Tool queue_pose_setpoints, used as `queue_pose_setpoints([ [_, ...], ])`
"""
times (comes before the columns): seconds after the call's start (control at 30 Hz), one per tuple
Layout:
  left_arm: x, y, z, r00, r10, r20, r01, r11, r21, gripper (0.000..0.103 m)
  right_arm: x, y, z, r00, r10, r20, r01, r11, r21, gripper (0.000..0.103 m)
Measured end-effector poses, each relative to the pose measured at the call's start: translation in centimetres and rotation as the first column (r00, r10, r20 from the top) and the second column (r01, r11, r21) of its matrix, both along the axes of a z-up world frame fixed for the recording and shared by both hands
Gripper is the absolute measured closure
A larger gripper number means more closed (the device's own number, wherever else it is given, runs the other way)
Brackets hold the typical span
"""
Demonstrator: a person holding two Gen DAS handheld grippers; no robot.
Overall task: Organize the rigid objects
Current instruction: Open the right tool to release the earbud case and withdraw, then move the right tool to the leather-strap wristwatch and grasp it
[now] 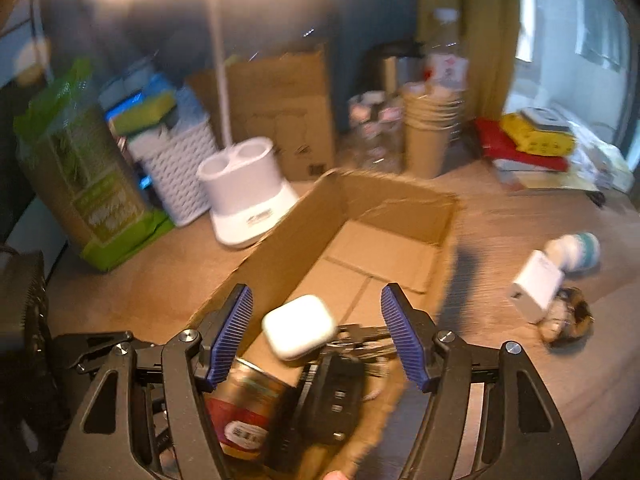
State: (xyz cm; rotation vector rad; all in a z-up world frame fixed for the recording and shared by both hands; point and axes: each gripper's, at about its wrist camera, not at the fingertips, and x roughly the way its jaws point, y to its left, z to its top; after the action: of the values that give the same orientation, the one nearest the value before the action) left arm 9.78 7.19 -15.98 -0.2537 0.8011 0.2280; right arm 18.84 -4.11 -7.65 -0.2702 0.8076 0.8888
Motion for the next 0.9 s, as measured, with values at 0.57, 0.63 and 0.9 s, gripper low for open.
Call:
queue_pose_setpoints([
  [0.57,-0.1,-0.2,0.1,1.000,0.011,-0.004,-0.011,1.000,0.015,0.095,1.5,-9.3,1.4,0.976,-0.216,0.041,0.213,0.975,0.064,0.033],
  [0.63,-0.1,-0.1,0.1,1.000,0.012,-0.004,-0.012,1.000,0.016,0.095,1.6,-9.8,1.2,0.974,-0.225,0.037,0.222,0.973,0.062,0.033],
  [0.9,-0.1,-0.1,0.1,1.000,0.011,-0.004,-0.011,1.000,0.015,0.095,1.7,-10.6,1.1,0.969,-0.246,0.035,0.243,0.968,0.066,0.033],
])
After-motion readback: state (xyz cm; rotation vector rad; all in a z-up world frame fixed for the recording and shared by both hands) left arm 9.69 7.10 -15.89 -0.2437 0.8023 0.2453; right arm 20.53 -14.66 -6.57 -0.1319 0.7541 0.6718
